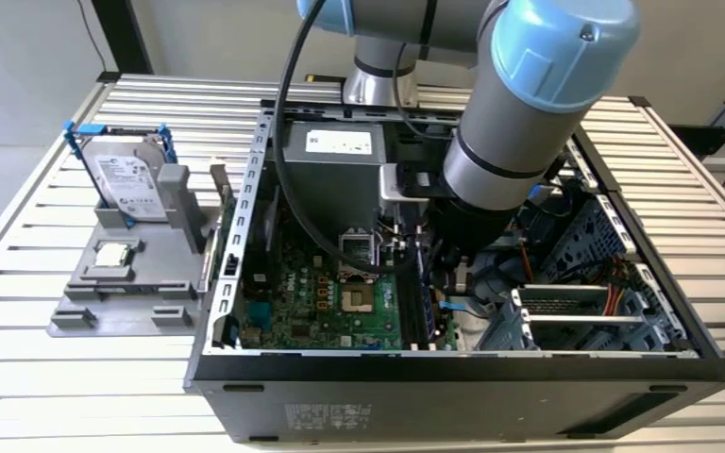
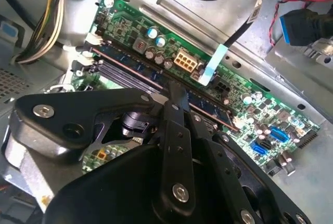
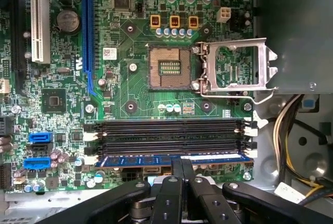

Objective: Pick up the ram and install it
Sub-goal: 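Press down the ram until it locks into place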

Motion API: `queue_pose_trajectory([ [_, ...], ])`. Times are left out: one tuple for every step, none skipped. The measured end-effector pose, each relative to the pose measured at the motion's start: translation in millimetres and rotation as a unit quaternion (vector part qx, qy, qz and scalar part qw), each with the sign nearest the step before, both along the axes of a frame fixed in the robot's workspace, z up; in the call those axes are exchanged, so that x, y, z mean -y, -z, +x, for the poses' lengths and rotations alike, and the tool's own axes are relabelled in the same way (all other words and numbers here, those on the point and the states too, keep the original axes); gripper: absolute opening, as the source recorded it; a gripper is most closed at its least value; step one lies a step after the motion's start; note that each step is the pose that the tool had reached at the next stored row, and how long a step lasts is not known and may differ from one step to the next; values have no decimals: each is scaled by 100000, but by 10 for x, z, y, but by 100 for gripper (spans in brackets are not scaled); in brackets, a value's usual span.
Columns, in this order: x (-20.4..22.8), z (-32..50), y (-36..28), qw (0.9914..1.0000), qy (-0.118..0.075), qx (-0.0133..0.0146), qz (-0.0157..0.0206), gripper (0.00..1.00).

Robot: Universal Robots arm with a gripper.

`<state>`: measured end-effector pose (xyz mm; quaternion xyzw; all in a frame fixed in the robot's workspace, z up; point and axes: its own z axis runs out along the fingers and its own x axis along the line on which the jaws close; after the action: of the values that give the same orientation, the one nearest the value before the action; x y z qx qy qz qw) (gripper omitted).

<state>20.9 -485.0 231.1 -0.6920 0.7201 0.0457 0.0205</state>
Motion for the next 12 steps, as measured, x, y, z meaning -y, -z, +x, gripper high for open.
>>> queue_pose_trajectory([
  [0, 0, 10, 100000, -1, -1, 2, 0],
  [0, 0, 23, 100000, -1, 0, -3, 0],
  [0, 0, 43, 100000, 2, 1, 0, 0],
  [0, 0, 60, 100000, -2, -1, -5, 0],
  [1, 0, 75, 100000, -3, -12, -39, 0],
  [2, 0, 90, 100000, -4, -21, -82, 0],
  [2, 0, 108, 100000, -5, -23, -90, 0],
  [2, 0, 125, 100000, -2, -22, -74, 0],
  [2, 0, 132, 100000, -1, -17, -58, 0],
  [1, 0, 134, 100000, 0, -9, -37, 0],
  [0, 0, 133, 100000, 5, -4, -14, 0],
  [-1, 1, 120, 100000, 6, 2, 7, 0],
])
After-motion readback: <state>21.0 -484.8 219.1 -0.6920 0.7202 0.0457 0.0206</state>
